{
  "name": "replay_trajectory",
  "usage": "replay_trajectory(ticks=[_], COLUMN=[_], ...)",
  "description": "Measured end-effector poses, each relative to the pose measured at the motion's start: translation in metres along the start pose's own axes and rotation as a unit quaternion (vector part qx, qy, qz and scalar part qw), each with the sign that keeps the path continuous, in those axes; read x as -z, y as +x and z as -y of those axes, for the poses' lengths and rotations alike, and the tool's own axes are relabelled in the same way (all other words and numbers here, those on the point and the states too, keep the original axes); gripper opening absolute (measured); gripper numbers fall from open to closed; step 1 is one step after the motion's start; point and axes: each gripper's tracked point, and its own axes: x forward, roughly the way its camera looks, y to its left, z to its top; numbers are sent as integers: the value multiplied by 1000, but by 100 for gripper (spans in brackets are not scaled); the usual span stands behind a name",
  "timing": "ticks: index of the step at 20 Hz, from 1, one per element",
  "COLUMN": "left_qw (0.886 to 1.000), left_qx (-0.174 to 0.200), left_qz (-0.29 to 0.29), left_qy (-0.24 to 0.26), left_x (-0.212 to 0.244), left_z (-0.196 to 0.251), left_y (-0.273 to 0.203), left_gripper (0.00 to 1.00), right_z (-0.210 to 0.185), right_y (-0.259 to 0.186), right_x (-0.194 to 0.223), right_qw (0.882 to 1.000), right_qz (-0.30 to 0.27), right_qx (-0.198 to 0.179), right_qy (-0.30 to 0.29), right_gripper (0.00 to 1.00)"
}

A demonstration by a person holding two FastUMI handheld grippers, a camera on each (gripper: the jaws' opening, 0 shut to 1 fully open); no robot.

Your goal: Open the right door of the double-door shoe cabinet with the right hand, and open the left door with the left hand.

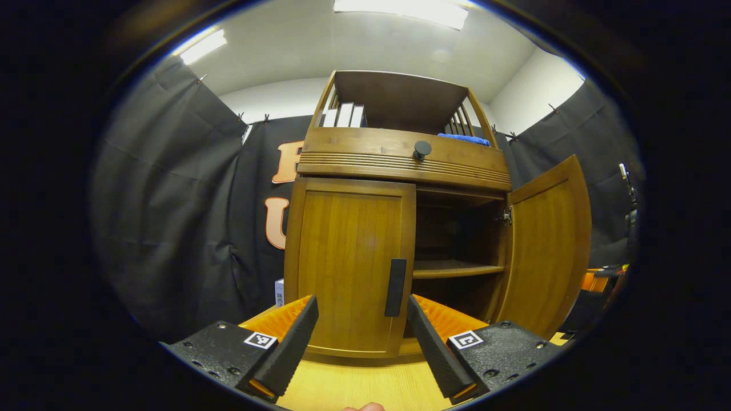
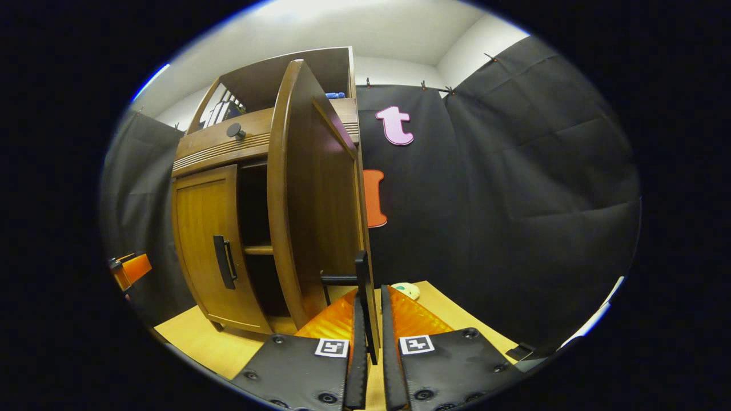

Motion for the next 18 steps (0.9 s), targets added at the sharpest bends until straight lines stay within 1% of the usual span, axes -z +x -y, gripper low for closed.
replay_trajectory(ticks=[3, 4, 5, 6, 9, 10, 12, 13, 14, 15, 16, 17, 18], left_qw=[1000, 1000, 1000, 1000, 1000, 1000, 1000, 1000, 1000, 1000, 1000, 1000, 1000], left_qx=[2, 2, 3, 4, 8, 10, 12, 12, 11, 12, 11, 10, 9], left_qz=[-3, -3, -3, -4, -7, -7, -8, -8, -6, -6, -7, -8, -9], left_qy=[3, 3, 3, 2, 3, 4, 8, 9, 9, 9, 9, 10, 12], left_x=[1, 2, 2, 3, 4, 4, 4, 4, 4, 3, 3, 5, 5], left_z=[-3, -4, -4, -3, -2, -2, -1, -2, -3, -3, -3, -5, -5], left_y=[5, 6, 7, 7, 6, 7, 5, 4, 3, 3, 2, 0, -1], left_gripper=[91, 95, 95, 92, 92, 92, 92, 92, 93, 95, 94, 93, 93], right_z=[11, 14, 18, 21, 27, 34, 43, 47, 50, 53, 56, 58, 56], right_y=[0, 2, 2, 3, 4, 6, 8, 9, 9, 9, 8, 7, 9], right_x=[0, -1, -1, -2, -3, -3, -2, -2, -2, -2, -2, -4, -2], right_qw=[1000, 1000, 1000, 999, 998, 998, 997, 997, 997, 996, 996, 996, 996], right_qz=[1, 0, -1, 0, 1, 0, -1, -5, -5, -5, -4, -4, -7], right_qx=[-10, -16, -22, -30, -52, -60, -70, -76, -80, -86, -87, -85, -84], right_qy=[-24, -25, -22, -21, -20, -16, -17, -20, -19, -17, -15, -12, -8], right_gripper=[19, 19, 19, 19, 19, 8, 30, 30, 23, 24, 30, 24, 25])
